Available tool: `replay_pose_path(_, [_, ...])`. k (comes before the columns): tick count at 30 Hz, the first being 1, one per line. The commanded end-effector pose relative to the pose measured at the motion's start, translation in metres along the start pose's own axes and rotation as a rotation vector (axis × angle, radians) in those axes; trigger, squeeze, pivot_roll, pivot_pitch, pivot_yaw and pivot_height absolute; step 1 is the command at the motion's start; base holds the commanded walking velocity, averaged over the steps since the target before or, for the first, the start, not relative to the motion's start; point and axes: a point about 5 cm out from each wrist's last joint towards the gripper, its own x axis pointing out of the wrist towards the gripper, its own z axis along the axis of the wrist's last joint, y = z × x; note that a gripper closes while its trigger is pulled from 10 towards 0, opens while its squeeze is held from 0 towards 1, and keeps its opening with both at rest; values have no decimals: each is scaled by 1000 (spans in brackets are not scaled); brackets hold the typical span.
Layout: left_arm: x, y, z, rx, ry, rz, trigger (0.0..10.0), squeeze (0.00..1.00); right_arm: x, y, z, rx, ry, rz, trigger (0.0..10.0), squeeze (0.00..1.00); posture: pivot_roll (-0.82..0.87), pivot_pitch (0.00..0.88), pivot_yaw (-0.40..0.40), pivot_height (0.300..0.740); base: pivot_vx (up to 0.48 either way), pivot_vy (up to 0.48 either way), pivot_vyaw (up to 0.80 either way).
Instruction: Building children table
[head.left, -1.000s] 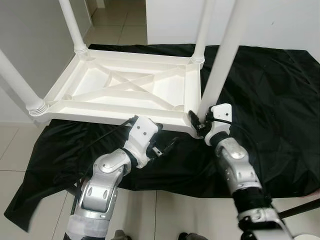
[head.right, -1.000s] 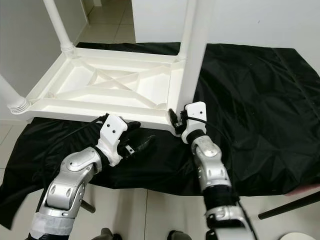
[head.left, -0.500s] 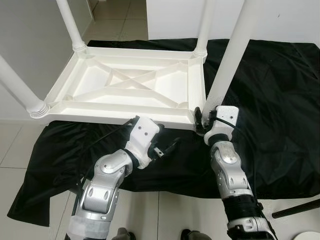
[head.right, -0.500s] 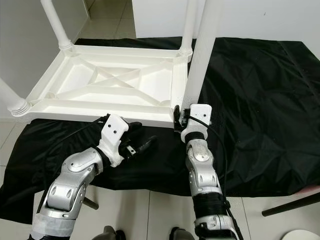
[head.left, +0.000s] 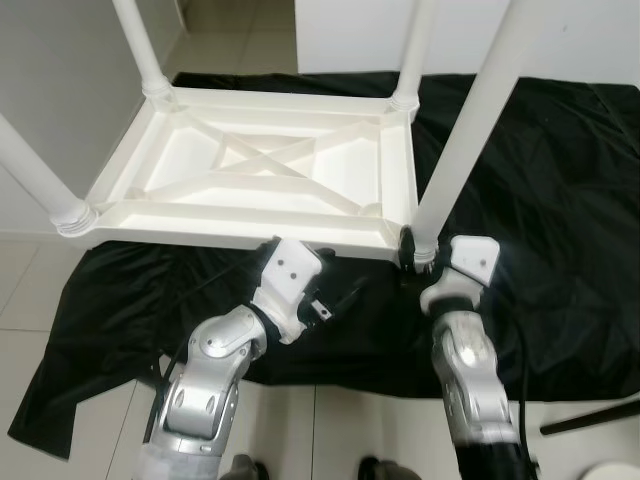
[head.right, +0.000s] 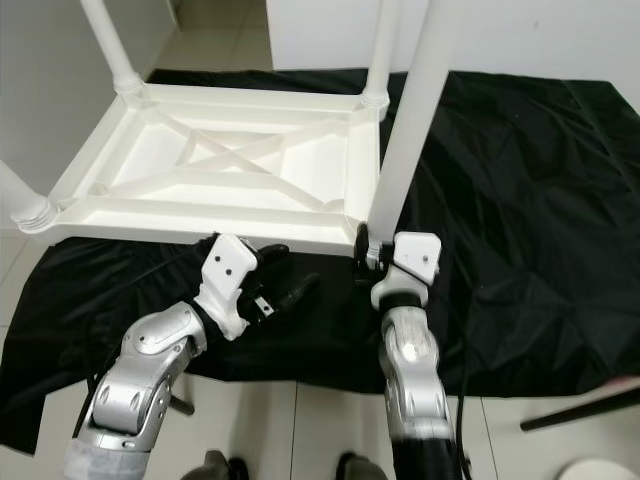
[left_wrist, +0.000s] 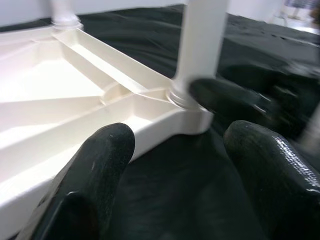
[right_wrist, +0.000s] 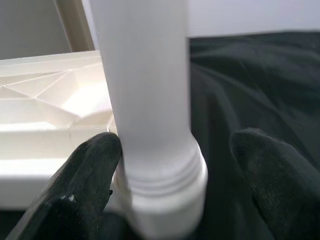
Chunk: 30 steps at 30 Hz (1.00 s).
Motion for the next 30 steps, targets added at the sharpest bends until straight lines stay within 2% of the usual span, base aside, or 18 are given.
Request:
replay_pose_path(1, [-3,7,2,-3,-15,105,10000,0,-4,1,4,13,-21,14,10000,0,-70,144,42,740,0,0,0])
replay_pose_path(6, [-7,10,2,17,-24,139,10000,0,-15,3,4,-22,-29,68,10000,0,-81,140,39,740,0,0,0])
replay_pose_path(9, [-9,20,4,47,-32,165,10000,0,-22,12,4,-44,-34,204,10000,0,-89,133,42,740,0,0,0])
replay_pose_path(10, [-9,20,4,47,-32,165,10000,0,-22,12,4,-44,-34,204,10000,0,-89,133,42,740,0,0,0])
replay_pose_path(13, [-12,21,3,87,-22,132,10000,0,-23,23,5,-19,-21,338,10000,0,-94,124,50,740,0,0,0])
replay_pose_path(16, [-12,21,3,87,-22,132,10000,0,-23,23,5,-19,-21,338,10000,0,-94,124,50,740,0,0,0])
replay_pose_path(17, [-12,22,0,117,3,123,10000,0,-21,30,5,-3,-3,422,10000,0,-92,121,58,740,0,0,0])
replay_pose_path(19, [-10,26,-5,167,46,123,10000,0,-13,34,4,-24,0,497,10000,0,-92,119,65,740,0,0,0])
replay_pose_path(27, [-7,34,-11,192,87,149,10000,0,-4,33,5,-51,-5,544,10000,0,-89,118,69,740,0,0,0])
replay_pose_path(30, [-4,43,-12,223,103,184,10000,0,5,28,7,-33,-4,536,10000,0,-86,122,67,740,0,0,0])
